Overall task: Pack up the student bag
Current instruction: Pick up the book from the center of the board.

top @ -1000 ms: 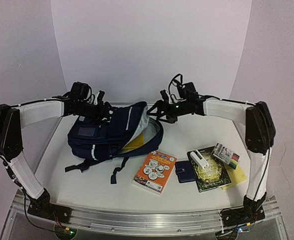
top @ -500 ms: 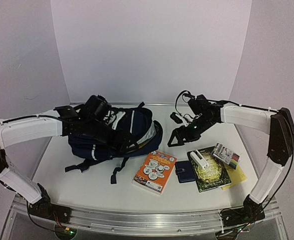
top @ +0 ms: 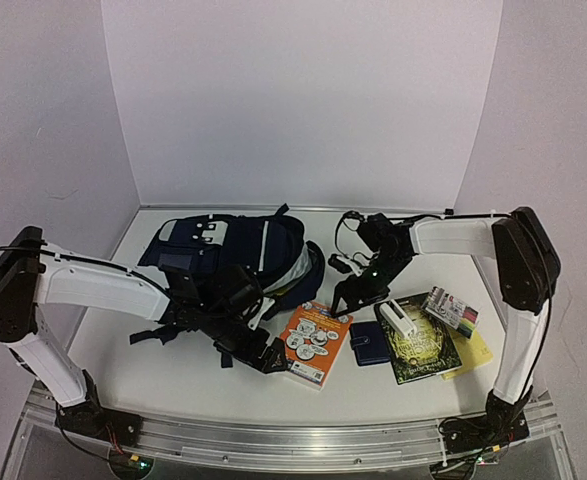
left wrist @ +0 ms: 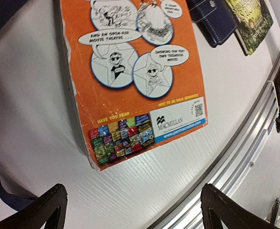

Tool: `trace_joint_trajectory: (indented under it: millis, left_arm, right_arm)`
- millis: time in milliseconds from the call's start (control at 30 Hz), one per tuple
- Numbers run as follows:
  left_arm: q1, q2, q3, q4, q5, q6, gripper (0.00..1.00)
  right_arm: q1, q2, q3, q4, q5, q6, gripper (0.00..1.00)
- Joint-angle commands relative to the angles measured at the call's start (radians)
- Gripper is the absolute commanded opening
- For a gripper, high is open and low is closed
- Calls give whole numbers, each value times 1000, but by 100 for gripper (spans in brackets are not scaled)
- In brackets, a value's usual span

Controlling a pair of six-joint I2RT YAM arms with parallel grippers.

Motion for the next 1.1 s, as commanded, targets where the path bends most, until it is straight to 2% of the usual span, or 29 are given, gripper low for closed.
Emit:
trace_joint_trajectory:
  millis: [0, 167, 333, 467, 600, 833, 967, 1067]
  left_arm:
    - [-3, -19, -60, 144, -17, -176, 96]
    - [-2, 18, -83, 210, -51, -275, 92]
    - [-1, 107, -25, 219, -63, -315, 80]
    - [4, 158, 11, 234, -61, -336, 74]
    - [27, 162, 5, 264, -48, -363, 68]
    - [57, 122, -34, 297, -49, -371, 67]
    - [77, 123, -33, 308, -31, -364, 67]
    - [95, 126, -41, 339, -6, -370, 67]
  right_arm:
    - [16, 43, 56, -6, 3, -24, 92]
    - [37, 67, 47, -6, -3, -39, 85]
    - [75, 80, 39, -6, 44, -70, 83]
    - [87, 78, 32, -6, 71, -101, 87]
    - [87, 24, 22, -8, 76, -151, 98]
    - [88, -129, -62, 6, 117, -198, 98]
    - [91, -217, -128, 13, 77, -228, 98]
    - [130, -261, -168, 11, 79, -254, 94]
